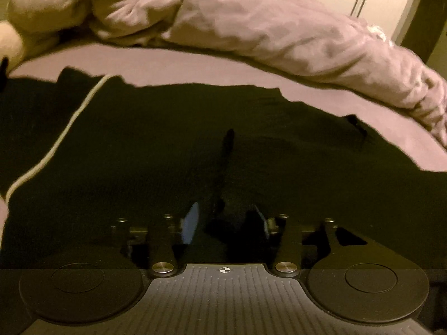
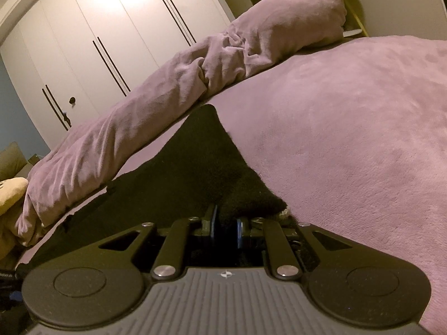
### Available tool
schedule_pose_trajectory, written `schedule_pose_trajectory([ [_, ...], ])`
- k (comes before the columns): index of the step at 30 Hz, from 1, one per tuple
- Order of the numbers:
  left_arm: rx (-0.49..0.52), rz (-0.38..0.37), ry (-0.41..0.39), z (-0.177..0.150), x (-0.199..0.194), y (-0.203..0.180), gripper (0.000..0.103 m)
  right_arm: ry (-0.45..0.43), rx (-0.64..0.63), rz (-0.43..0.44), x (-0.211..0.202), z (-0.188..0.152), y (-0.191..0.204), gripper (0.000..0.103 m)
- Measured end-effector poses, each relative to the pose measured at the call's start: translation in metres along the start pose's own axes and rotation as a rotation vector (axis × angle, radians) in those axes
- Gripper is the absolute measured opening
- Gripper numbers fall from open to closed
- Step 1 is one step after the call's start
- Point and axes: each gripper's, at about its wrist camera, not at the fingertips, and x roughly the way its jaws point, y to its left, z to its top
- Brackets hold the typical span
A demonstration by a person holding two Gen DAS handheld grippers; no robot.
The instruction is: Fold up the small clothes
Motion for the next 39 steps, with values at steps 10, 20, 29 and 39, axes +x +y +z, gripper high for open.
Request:
schedule_pose_trajectory([
  [10,-0.181,0.045,-0.144,0.008,-0.076,0.160,0.087,0.027,-0.070,0.050,-0.059,-0.027,0.034,0.072],
  [20,-0.562,0.046,-0.212,0.041,-0.054,0.348,0.085,0.017,-0.145,0.041,-0.069,-0.060,0.052,0.089],
  [29,-0.678,-0.041,-0.261,0.066,-0.024,0.387,0.064,0.015,-0.219,0.014,-0.065,-0.065,0.062,0.097],
  [39,-0.656,-0.021,-0.280,0.072,-0.037,0.384,0.015,0.015,-0.220,0.021,-0.063,-0.065,0.062,0.099],
])
